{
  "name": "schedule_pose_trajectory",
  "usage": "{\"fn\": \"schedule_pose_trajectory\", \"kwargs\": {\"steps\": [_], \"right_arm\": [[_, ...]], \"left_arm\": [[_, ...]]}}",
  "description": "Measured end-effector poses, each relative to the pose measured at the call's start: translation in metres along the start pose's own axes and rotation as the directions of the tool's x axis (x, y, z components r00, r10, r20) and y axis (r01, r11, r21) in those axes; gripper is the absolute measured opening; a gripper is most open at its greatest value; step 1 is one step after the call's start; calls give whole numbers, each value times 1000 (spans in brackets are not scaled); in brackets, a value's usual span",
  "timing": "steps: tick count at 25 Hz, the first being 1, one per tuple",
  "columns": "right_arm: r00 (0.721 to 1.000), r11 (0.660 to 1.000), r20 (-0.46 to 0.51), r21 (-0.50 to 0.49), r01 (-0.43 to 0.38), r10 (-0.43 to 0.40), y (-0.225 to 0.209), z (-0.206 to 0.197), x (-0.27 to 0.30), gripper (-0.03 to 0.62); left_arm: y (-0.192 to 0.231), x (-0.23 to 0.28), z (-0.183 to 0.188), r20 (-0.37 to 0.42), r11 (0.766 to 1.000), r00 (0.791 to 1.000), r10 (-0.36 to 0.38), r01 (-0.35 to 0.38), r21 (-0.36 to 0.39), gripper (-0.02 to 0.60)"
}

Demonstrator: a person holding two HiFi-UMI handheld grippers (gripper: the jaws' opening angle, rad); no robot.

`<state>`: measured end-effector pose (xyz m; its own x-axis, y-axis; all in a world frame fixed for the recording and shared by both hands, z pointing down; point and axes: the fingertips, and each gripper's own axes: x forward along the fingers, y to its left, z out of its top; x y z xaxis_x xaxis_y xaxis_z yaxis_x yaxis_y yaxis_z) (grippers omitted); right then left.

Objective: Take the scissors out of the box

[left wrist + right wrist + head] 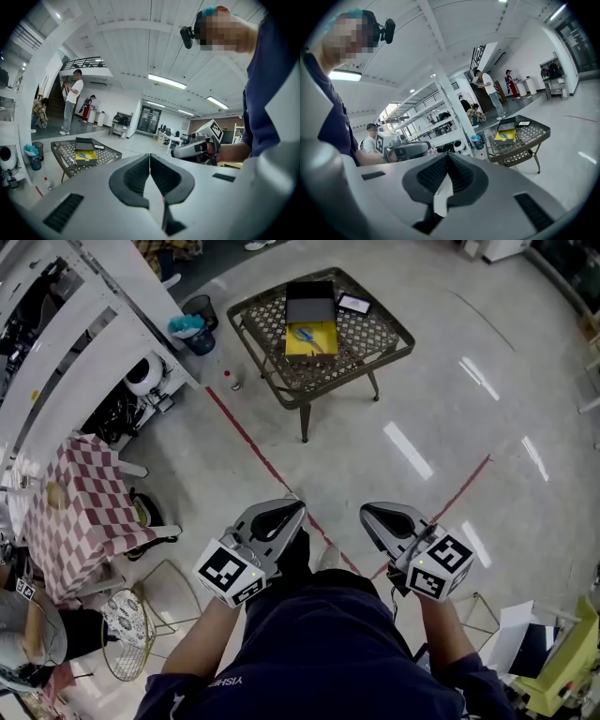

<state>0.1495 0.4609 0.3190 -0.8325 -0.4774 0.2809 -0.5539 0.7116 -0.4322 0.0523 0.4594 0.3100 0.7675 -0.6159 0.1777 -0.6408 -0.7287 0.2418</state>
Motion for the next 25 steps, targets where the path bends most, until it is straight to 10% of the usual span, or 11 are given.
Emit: {"fn": "schedule_pose_trajectory", "kwargs": {"steps": [25], "right_arm": [[988, 989, -79, 50, 138, -133, -110, 66, 190, 17]], "left_arm": [[232, 55, 16, -101, 996, 992, -77, 72, -53, 26]]}}
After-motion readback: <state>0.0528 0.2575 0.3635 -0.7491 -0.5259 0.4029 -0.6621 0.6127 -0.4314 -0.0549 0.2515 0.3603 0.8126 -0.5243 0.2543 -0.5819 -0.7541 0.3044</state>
